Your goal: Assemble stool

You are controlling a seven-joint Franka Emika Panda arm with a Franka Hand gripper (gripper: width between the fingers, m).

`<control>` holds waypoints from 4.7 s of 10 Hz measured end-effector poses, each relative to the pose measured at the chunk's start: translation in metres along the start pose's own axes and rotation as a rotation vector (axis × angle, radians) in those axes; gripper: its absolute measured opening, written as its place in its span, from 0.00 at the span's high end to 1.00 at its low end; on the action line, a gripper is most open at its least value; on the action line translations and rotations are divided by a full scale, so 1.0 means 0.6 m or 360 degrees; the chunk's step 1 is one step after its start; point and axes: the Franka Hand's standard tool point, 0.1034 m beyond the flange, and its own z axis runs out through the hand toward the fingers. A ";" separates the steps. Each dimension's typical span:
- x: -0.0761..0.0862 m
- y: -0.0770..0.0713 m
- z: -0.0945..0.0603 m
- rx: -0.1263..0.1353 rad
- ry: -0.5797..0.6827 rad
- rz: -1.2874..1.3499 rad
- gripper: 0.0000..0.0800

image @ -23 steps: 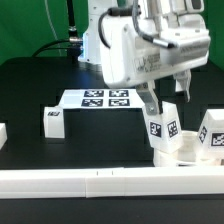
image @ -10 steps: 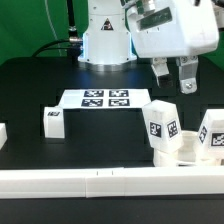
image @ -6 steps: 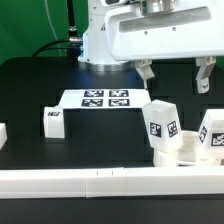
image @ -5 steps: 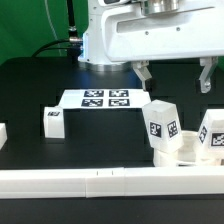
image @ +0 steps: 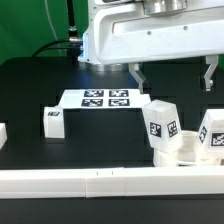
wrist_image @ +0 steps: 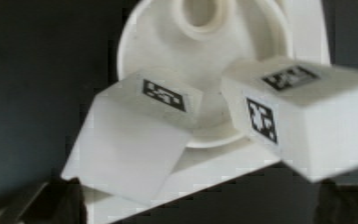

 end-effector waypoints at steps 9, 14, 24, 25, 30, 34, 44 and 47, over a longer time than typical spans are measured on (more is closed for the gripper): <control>0.006 0.022 0.016 -0.0059 -0.0061 -0.1192 0.19; -0.001 0.027 0.039 -0.0083 -0.0049 -0.1276 0.19; -0.003 0.036 0.050 -0.0097 -0.0065 -0.1237 0.58; -0.003 0.036 0.050 -0.0097 -0.0065 -0.1221 0.58; -0.008 0.028 0.051 -0.0108 0.0034 -0.0334 0.58; -0.003 0.020 0.053 -0.0044 0.0111 0.0384 0.58; -0.006 0.009 0.054 0.0047 0.0129 0.1580 0.58; -0.005 0.012 0.053 0.0147 0.0086 0.2110 0.58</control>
Offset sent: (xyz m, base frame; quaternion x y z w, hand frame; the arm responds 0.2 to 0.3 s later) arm 0.0000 0.0000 0.0000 0.0000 0.0000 -0.1938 0.9810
